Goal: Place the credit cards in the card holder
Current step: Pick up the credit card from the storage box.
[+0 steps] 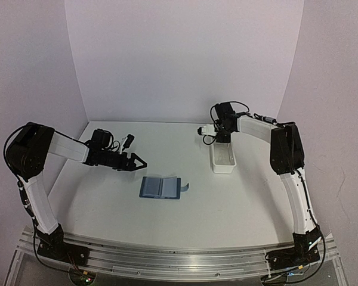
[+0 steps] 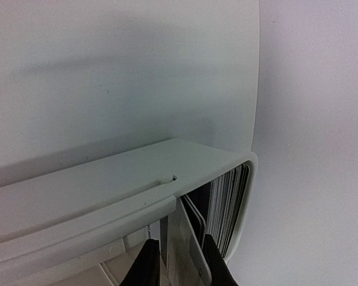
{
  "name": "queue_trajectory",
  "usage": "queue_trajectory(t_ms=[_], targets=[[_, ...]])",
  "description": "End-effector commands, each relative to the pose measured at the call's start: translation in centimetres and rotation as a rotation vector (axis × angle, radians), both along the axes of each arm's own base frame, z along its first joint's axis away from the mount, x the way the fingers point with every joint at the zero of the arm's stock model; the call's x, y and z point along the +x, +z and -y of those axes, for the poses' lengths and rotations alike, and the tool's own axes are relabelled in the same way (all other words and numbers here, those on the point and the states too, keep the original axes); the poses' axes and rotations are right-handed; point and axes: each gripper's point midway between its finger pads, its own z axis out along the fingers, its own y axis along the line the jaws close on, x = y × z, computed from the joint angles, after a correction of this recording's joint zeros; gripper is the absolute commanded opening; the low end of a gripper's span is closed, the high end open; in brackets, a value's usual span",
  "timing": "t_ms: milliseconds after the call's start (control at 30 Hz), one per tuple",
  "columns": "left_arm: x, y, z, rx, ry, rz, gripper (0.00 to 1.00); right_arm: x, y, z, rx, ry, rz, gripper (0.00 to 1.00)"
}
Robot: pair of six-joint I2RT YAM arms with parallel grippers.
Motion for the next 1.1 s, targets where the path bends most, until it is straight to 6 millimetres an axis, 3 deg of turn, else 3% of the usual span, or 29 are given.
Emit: queue_trajectory(t_ms=[0, 267, 333, 667, 833, 867, 967, 1067], targets=[[0.2, 1.7, -0.1, -0.018, -0.002, 0.045, 0.96, 0.4, 5.7, -0.4, 0.058, -0.006, 0.093, 0.18], [0.1, 1.7, -0.1, -0.019, -0.005, 0.043, 0.96, 0.5, 6.7, 0.1, 0.051, -0.012, 0.110, 0.17], [0.1, 1.7, -0.1, -0.021, -0.006, 0.043, 0.96, 0.4, 6.8, 0.1, 0.057, -0.006, 0.108, 0.14], [0.0, 1.6, -0.1, -0.018, -0.004, 0.042, 0.96, -0.4, 5.6, -0.4, 0.089, 0.014, 0.058, 0.00], [0.0, 1.6, -0.1, -0.019, -0.003, 0.042, 0.96, -0.3, 5.1, -0.1, 0.094, -0.003, 0.045, 0.02], [0.0, 1.6, -0.1, -0.019, -0.003, 0.043, 0.96, 0.0, 5.3, 0.1, 0.100, -0.012, 0.051, 0.09], [0.0, 1.5, -0.1, -0.017, -0.004, 0.042, 0.96, 1.1, 5.6, 0.6, 0.105, -0.019, 0.077, 0.67], [-0.2, 1.4, -0.2, -0.016, -0.004, 0.039, 0.96, 1.7, 5.1, 0.6, 0.054, 0.030, 0.104, 0.97]])
